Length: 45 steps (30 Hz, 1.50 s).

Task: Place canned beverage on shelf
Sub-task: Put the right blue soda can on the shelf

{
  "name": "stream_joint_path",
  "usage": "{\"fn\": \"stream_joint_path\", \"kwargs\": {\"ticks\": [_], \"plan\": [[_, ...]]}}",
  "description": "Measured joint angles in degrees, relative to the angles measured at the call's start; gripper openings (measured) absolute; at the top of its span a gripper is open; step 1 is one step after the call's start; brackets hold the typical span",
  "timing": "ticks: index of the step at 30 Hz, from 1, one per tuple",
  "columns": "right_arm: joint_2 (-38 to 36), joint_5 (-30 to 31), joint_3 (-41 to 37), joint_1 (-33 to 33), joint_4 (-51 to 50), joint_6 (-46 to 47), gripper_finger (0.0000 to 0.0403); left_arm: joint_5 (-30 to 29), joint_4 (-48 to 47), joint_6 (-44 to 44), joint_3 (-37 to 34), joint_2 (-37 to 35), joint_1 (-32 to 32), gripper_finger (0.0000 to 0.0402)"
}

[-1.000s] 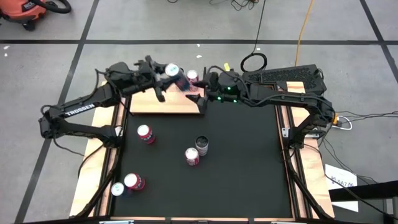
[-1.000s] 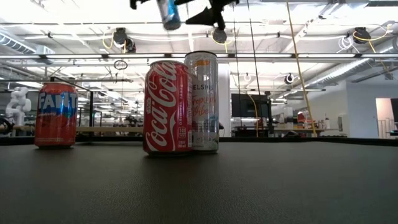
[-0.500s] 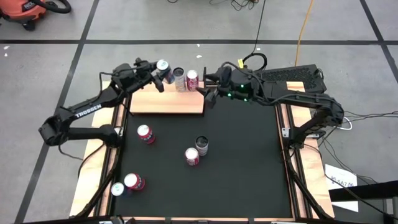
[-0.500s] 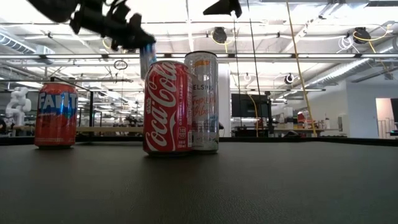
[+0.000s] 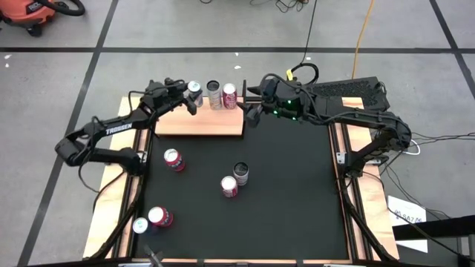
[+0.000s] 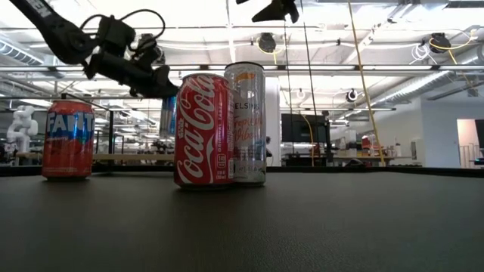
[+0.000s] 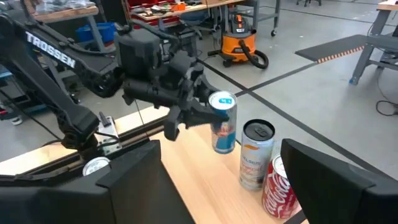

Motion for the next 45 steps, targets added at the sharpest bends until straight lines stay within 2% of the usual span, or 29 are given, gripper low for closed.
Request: {"fn": "stream_joint_path", "kwargs": {"ticks": [5,10,26,34,45], "plan": [[0.0,-0.2,0.0,-0.8,-0.4,0.1,0.0318,3.0,3.3,0.1,0.0,4.7,1.3,0.0202],[0.0,-0.2,0.0,-1.0,-1.1,0.2,0.0318,3.5,6.6,0.0,0.0,7.8,2.4,0.0202],[0.0,-0.2,0.0,-2.8,-2.1,0.0,0.0318,4.7,8.4,-0.1,0.0,11.2,3.8,0.0203],[0.0,-0.3,0.0,-3.2,-2.1,0.0,0.0318,3.2,8.4,-0.4,0.1,11.2,3.8,0.0283],[0.0,-0.5,0.0,-3.2,-2.1,0.0,0.0318,3.2,8.4,-1.6,0.9,9.1,3.7,0.0293]]}}
